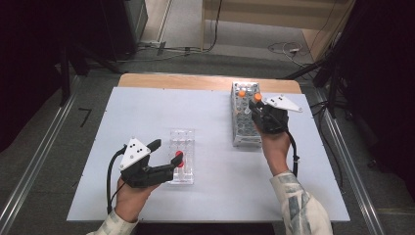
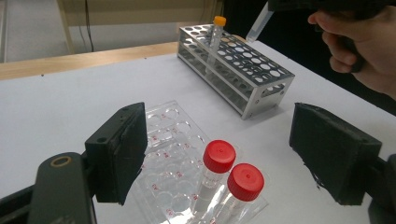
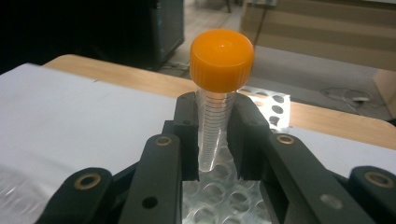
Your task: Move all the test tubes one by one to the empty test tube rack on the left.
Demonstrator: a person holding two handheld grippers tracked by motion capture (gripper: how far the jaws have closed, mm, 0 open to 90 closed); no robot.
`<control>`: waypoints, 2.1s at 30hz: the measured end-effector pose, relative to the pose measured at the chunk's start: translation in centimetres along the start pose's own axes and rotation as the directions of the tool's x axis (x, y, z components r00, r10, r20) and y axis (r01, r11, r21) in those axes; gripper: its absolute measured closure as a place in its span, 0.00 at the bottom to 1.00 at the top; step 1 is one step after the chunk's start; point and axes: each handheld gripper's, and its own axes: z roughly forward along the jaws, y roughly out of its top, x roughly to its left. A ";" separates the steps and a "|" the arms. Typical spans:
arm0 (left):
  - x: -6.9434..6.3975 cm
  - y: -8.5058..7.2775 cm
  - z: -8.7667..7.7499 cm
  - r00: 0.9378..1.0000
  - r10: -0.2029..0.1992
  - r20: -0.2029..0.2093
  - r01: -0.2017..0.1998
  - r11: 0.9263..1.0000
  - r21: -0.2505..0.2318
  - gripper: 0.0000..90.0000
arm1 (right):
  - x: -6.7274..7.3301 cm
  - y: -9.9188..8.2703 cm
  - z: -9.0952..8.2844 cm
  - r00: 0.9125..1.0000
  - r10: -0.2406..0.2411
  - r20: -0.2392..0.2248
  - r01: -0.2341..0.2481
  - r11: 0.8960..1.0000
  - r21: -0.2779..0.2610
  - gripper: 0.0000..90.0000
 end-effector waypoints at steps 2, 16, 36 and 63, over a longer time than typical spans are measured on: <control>-0.1 0.0 0.0 1.000 0.001 0.000 -0.001 1.000 0.000 0.22 | 0.4 -0.5 -0.9 0.999 -0.016 -0.043 0.016 1.000 0.003 0.80; -1.5 0.2 0.1 0.998 0.032 0.050 -0.032 0.999 -0.004 0.23 | 4.3 -4.5 -6.5 0.951 -0.110 -0.290 0.131 0.990 0.054 0.80; -7.5 0.4 4.1 0.932 0.135 0.338 -0.158 0.987 0.042 0.58 | 9.4 -7.9 -8.7 0.854 -0.209 -0.477 0.291 0.951 0.103 0.80; -6.0 2.1 3.3 0.943 0.112 0.313 -0.117 0.993 -0.004 0.78 | 9.1 -7.8 -8.6 0.845 -0.170 -0.508 0.256 0.961 0.105 0.42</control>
